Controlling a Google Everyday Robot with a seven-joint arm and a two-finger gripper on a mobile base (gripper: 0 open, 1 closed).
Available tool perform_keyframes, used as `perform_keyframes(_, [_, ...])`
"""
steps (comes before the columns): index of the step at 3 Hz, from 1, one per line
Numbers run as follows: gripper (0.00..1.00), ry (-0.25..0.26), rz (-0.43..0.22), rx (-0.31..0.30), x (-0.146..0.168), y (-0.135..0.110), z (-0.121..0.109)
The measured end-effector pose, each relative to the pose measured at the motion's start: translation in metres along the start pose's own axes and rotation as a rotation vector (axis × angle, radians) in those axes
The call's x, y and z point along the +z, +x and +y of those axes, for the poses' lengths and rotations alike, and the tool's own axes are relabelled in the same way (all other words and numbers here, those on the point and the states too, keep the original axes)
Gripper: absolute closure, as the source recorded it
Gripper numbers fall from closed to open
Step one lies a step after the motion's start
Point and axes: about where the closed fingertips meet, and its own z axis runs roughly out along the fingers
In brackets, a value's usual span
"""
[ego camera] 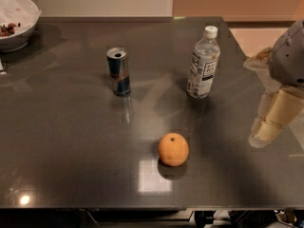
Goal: Move orange near blue plastic bottle
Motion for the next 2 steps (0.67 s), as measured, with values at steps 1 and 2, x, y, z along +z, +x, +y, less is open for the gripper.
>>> perform_keyframes(1, [0.00,-0.045,-0.087,-0.029,0.021,-0.018,0.024])
perform_keyframes(2, [0.00,-0.074,-0.157,-0.060,0.057,-0.033,0.046])
